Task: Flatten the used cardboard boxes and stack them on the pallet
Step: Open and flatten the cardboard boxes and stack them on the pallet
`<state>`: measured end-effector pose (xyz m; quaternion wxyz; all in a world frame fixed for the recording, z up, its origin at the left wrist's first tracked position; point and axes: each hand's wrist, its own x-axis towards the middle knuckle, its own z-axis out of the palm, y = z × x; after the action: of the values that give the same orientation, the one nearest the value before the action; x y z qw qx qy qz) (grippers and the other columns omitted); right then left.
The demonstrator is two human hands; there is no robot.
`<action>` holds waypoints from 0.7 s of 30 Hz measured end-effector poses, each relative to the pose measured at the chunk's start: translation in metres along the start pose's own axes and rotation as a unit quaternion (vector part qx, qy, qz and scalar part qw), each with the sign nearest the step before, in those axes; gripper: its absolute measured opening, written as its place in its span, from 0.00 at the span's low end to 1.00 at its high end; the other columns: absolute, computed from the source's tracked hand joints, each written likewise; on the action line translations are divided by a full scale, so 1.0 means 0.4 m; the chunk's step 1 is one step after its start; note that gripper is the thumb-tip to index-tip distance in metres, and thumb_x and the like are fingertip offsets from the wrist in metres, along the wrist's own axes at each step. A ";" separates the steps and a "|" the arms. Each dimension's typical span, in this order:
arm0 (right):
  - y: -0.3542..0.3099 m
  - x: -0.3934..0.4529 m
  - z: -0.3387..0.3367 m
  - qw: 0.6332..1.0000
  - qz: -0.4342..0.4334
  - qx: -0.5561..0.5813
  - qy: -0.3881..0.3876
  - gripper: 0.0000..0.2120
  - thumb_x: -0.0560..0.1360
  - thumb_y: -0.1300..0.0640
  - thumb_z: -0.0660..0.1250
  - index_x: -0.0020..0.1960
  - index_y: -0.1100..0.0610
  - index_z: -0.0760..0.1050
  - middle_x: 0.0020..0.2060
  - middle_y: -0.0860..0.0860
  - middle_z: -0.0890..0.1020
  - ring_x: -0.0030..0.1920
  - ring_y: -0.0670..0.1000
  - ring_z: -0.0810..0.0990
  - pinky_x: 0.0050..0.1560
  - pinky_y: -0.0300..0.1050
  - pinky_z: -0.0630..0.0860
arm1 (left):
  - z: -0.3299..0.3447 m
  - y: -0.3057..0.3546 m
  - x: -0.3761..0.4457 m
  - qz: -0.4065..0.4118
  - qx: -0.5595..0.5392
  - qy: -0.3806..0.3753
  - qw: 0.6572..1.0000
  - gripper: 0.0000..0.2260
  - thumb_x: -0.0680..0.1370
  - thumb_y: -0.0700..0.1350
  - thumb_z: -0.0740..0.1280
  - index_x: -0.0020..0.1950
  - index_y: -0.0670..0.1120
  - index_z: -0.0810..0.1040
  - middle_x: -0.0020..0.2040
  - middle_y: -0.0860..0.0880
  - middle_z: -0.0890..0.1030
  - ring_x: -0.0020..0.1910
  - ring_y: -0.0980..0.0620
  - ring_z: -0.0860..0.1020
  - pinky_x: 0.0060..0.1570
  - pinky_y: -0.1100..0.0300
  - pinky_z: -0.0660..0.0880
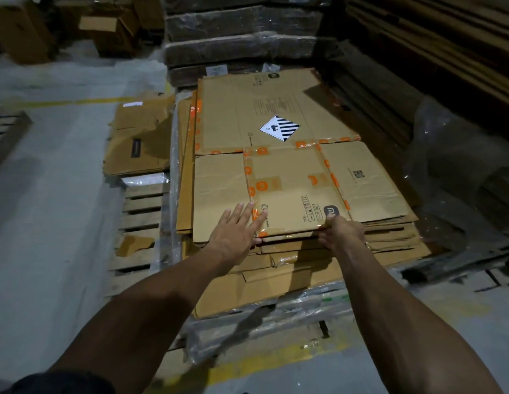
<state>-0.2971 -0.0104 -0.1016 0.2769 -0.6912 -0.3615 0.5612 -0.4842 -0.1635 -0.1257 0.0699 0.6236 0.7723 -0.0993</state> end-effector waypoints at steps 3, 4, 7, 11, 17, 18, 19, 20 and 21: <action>0.011 -0.017 -0.020 0.999 -0.028 -0.046 -0.010 0.08 0.75 0.55 0.72 0.48 0.58 0.76 0.41 0.58 0.84 0.40 0.57 0.86 0.45 0.55 0.85 | -0.024 0.013 -0.004 -0.020 -0.047 -0.007 0.999 0.30 0.85 0.58 0.51 0.81 0.53 0.38 0.82 0.44 0.40 0.80 0.41 0.42 0.79 0.44 0.45; 0.025 -0.012 -0.030 0.997 -0.046 -0.067 -0.011 0.11 0.74 0.53 0.72 0.52 0.58 0.78 0.42 0.57 0.84 0.40 0.57 0.86 0.44 0.56 0.85 | -0.035 0.024 -0.008 -0.027 -0.060 -0.006 0.998 0.30 0.85 0.57 0.53 0.82 0.53 0.41 0.82 0.44 0.42 0.81 0.41 0.43 0.79 0.44 0.45; 0.069 -0.049 -0.064 0.981 -0.096 -0.167 0.001 0.14 0.75 0.47 0.67 0.53 0.57 0.79 0.45 0.56 0.83 0.47 0.58 0.83 0.52 0.59 0.82 | -0.065 0.067 -0.023 -0.017 -0.075 0.017 0.997 0.27 0.85 0.53 0.54 0.82 0.49 0.49 0.82 0.44 0.48 0.81 0.43 0.47 0.79 0.46 0.46; 0.156 -0.159 -0.131 0.956 -0.156 -0.246 0.011 0.11 0.81 0.49 0.63 0.55 0.56 0.75 0.49 0.53 0.79 0.53 0.56 0.78 0.55 0.53 0.76 | -0.058 0.144 -0.064 0.051 -0.088 0.057 0.993 0.23 0.84 0.52 0.53 0.79 0.47 0.60 0.80 0.44 0.60 0.78 0.44 0.57 0.78 0.47 0.50; 0.388 -0.309 -0.237 0.949 -0.099 -0.282 0.098 0.25 0.81 0.42 0.60 0.72 0.57 0.71 0.67 0.57 0.76 0.67 0.60 0.74 0.64 0.53 0.71 | 0.029 0.220 -0.126 0.209 -0.094 0.048 0.972 0.18 0.82 0.53 0.56 0.67 0.47 0.74 0.64 0.46 0.77 0.65 0.46 0.72 0.66 0.50 0.64; 0.426 -0.339 -0.250 0.947 -0.079 -0.287 0.119 0.28 0.81 0.41 0.60 0.74 0.57 0.69 0.70 0.57 0.74 0.70 0.59 0.72 0.66 0.53 0.69 | 0.044 0.226 -0.129 0.236 -0.088 0.047 0.967 0.17 0.82 0.53 0.55 0.63 0.47 0.76 0.60 0.47 0.79 0.61 0.47 0.75 0.63 0.51 0.66; 0.463 -0.381 -0.265 0.943 -0.059 -0.293 0.144 0.29 0.81 0.41 0.59 0.75 0.58 0.68 0.72 0.57 0.73 0.72 0.59 0.70 0.68 0.52 0.68 | 0.058 0.235 -0.137 0.261 -0.082 0.040 0.961 0.15 0.81 0.53 0.55 0.59 0.47 0.76 0.56 0.47 0.80 0.57 0.47 0.76 0.59 0.51 0.67; 0.501 -0.419 -0.277 0.938 -0.040 -0.301 0.166 0.30 0.81 0.40 0.59 0.76 0.58 0.66 0.73 0.56 0.72 0.73 0.58 0.69 0.70 0.52 0.66 | 0.071 0.242 -0.146 0.281 -0.082 0.029 0.956 0.14 0.80 0.52 0.56 0.56 0.47 0.77 0.55 0.46 0.81 0.54 0.46 0.77 0.56 0.52 0.68; 0.536 -0.456 -0.286 0.934 -0.023 -0.304 0.186 0.31 0.81 0.39 0.58 0.77 0.58 0.65 0.74 0.55 0.71 0.74 0.58 0.68 0.71 0.52 0.65 | 0.076 0.249 -0.159 0.299 -0.080 0.018 0.951 0.14 0.80 0.52 0.57 0.55 0.46 0.77 0.55 0.45 0.81 0.54 0.45 0.77 0.55 0.52 0.70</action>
<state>-0.1649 -0.2810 -0.1410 0.1289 -0.8257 -0.4727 0.2797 -0.3738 -0.2108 -0.1472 0.1326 0.8196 0.5573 -0.0005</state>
